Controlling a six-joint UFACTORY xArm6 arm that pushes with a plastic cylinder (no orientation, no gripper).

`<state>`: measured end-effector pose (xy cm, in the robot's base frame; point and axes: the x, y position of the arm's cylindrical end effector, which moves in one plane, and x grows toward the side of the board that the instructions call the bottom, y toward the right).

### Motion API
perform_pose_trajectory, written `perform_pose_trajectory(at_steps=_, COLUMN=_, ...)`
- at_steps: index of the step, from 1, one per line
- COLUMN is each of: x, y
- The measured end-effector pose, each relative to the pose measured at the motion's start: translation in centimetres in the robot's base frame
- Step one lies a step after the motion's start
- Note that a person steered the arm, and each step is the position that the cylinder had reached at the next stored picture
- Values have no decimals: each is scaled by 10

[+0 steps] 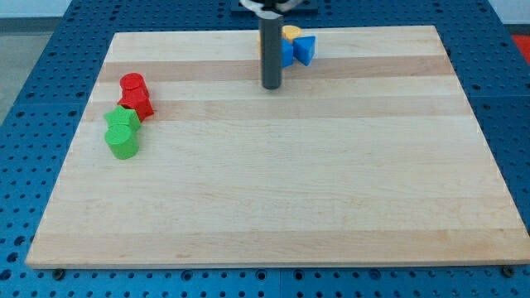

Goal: Separate the red star from red circle

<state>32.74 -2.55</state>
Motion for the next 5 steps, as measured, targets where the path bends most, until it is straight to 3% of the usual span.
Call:
perform_pose_trajectory(at_steps=2, x=-55, y=-130)
perform_pose_trajectory(at_steps=3, x=-41, y=-195)
perform_pose_trajectory(at_steps=5, x=-15, y=-220)
